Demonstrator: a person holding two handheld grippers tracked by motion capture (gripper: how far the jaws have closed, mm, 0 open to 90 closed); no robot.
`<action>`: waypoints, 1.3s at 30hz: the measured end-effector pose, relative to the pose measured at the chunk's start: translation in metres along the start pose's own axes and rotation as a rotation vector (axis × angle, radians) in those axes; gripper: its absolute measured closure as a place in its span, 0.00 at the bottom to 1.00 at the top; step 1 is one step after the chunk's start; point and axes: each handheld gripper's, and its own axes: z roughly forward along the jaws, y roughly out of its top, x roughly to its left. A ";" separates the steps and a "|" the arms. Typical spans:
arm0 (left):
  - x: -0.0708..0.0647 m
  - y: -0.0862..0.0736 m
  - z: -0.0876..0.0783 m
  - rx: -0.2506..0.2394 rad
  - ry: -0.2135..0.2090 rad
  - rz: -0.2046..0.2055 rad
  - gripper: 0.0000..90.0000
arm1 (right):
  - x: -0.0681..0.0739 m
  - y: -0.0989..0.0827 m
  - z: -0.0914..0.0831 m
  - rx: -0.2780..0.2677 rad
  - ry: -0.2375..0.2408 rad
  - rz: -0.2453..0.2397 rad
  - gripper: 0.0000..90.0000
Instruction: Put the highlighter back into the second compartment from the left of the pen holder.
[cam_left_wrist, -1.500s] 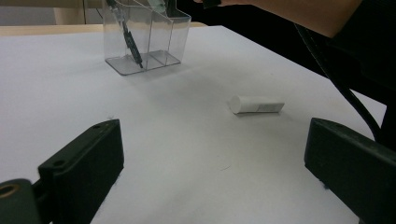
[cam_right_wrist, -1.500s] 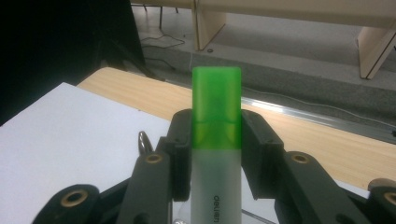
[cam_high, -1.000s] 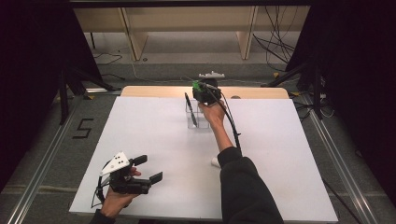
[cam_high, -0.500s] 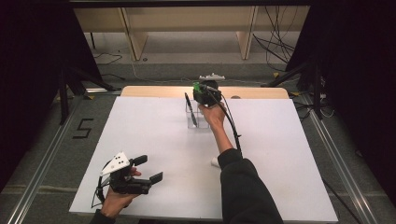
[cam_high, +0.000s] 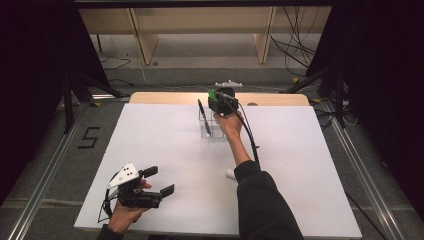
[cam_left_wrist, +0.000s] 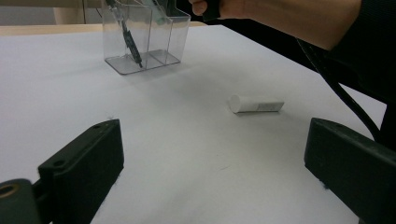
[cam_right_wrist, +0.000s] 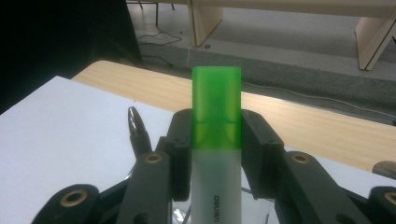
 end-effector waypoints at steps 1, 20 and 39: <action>0.000 0.000 0.000 0.000 0.000 0.000 0.05 | 0.000 0.000 0.000 -0.001 0.001 0.002 0.75; 0.000 0.000 0.000 0.003 -0.001 0.000 0.05 | -0.003 -0.004 -0.003 0.027 0.027 0.003 0.67; 0.000 -0.001 0.002 0.005 0.004 -0.003 0.05 | -0.014 0.005 -0.041 0.052 0.146 -0.016 0.47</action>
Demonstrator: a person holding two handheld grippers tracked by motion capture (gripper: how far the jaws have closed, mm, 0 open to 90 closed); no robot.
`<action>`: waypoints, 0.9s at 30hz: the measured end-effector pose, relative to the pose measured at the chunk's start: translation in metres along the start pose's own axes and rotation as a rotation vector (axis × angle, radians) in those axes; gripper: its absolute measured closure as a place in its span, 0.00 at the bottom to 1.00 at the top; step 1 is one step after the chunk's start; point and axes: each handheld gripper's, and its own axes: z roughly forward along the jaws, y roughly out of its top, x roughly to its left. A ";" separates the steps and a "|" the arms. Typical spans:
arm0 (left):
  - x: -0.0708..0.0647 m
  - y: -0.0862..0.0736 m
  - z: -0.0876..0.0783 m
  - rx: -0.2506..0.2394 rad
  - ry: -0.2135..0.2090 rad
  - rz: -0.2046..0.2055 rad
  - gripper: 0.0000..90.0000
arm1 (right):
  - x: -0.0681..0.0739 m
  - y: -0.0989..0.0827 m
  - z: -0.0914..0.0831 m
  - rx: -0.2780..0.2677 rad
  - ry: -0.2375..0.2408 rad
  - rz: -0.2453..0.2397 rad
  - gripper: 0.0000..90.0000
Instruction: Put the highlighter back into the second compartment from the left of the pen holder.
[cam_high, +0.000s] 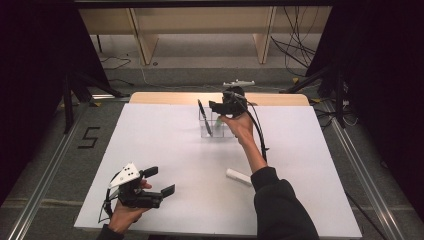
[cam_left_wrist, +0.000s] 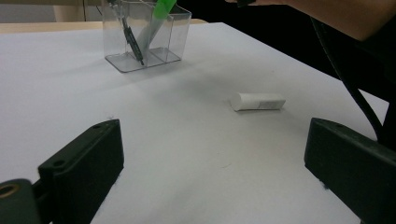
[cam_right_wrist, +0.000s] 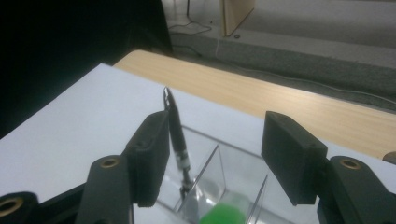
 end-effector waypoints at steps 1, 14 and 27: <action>0.000 0.000 0.000 0.001 0.000 0.000 0.05 | 0.000 -0.001 -0.002 0.002 0.003 -0.008 0.47; 0.000 -0.001 0.001 0.011 0.001 0.008 0.05 | 0.001 -0.012 -0.026 0.027 0.054 -0.032 0.42; -0.001 -0.001 0.002 0.011 -0.001 -0.002 0.05 | 0.007 -0.027 -0.044 0.040 0.102 -0.043 0.39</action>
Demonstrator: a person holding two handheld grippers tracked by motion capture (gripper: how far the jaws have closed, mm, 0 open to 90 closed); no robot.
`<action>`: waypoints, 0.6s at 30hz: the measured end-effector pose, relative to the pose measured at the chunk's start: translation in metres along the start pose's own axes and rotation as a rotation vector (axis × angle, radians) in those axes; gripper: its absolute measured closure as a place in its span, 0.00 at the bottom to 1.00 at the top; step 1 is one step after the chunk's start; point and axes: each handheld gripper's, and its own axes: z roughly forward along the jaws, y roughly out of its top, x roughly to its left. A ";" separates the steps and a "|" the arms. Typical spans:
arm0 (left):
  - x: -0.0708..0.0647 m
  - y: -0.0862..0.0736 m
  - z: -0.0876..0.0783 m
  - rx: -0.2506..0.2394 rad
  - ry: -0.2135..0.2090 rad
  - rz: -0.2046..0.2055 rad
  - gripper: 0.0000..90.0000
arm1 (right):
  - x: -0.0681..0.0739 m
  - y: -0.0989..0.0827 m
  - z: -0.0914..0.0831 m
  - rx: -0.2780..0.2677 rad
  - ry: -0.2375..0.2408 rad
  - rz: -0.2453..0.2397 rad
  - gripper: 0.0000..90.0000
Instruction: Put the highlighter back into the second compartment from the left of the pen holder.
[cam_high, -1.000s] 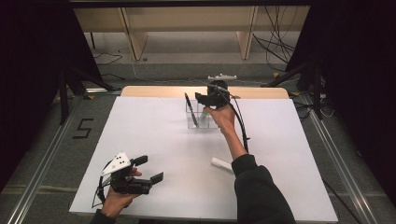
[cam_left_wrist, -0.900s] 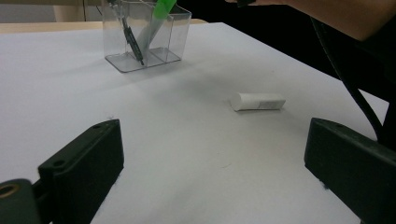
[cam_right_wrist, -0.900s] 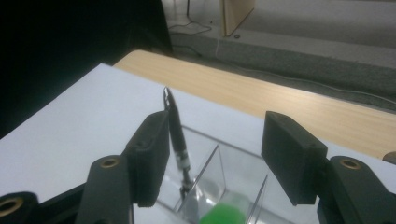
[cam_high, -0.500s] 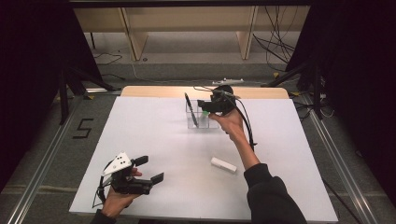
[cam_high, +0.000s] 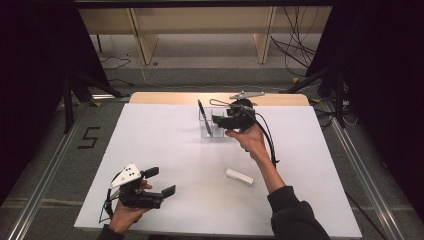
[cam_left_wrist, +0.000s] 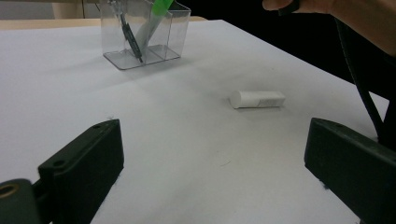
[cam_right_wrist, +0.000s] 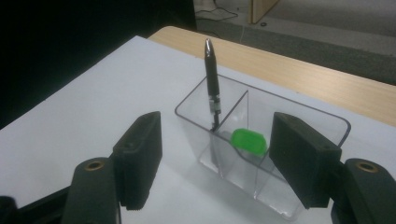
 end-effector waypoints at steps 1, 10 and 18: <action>0.000 0.000 0.000 0.001 0.000 0.001 0.05 | 0.000 -0.001 -0.002 -0.002 0.002 -0.002 0.39; 0.001 -0.001 0.000 0.005 0.004 0.003 0.05 | -0.002 -0.016 -0.013 0.018 0.019 -0.006 0.37; 0.001 -0.001 0.000 0.008 0.007 0.003 0.05 | 0.002 -0.028 -0.023 0.049 0.046 -0.023 0.36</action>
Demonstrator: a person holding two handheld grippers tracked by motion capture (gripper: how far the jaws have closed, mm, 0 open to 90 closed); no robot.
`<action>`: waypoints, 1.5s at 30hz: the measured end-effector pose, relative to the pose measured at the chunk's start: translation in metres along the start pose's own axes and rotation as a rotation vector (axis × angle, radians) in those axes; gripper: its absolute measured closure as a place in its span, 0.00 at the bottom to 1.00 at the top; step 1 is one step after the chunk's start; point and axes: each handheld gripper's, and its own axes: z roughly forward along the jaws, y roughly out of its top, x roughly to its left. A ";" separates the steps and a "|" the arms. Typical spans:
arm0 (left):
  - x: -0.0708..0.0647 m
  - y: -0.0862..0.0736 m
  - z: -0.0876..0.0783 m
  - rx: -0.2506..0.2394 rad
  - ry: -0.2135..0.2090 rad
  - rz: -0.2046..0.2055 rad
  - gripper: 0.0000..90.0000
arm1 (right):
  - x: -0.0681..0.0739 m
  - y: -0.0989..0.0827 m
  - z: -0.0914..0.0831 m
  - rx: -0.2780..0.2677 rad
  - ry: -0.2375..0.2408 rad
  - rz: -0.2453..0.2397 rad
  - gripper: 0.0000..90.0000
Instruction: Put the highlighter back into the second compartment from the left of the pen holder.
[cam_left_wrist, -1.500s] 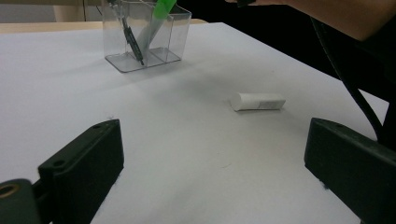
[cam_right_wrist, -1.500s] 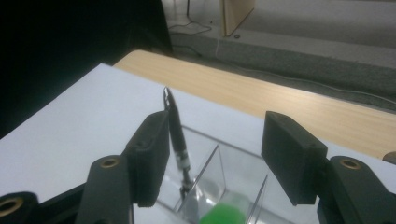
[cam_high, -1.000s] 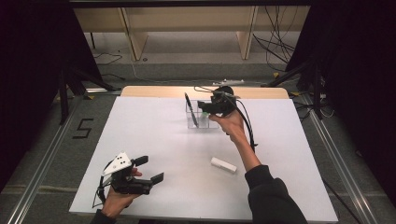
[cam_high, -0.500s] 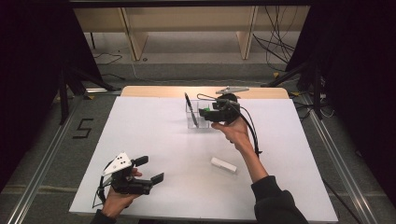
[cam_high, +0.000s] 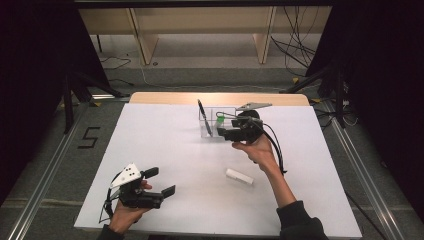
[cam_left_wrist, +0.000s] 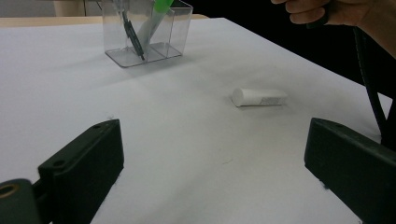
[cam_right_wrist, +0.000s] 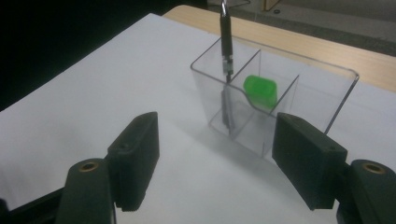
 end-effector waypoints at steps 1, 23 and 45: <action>0.000 0.000 0.000 0.000 0.000 0.000 0.05 | 0.001 -0.001 -0.001 0.006 0.004 -0.003 0.36; 0.001 -0.001 0.000 0.008 0.008 0.003 0.05 | 0.011 -0.042 -0.013 0.114 0.032 -0.083 0.34; 0.001 0.000 0.001 0.007 0.010 -0.001 0.05 | 0.022 -0.057 -0.005 0.229 0.067 -0.144 0.32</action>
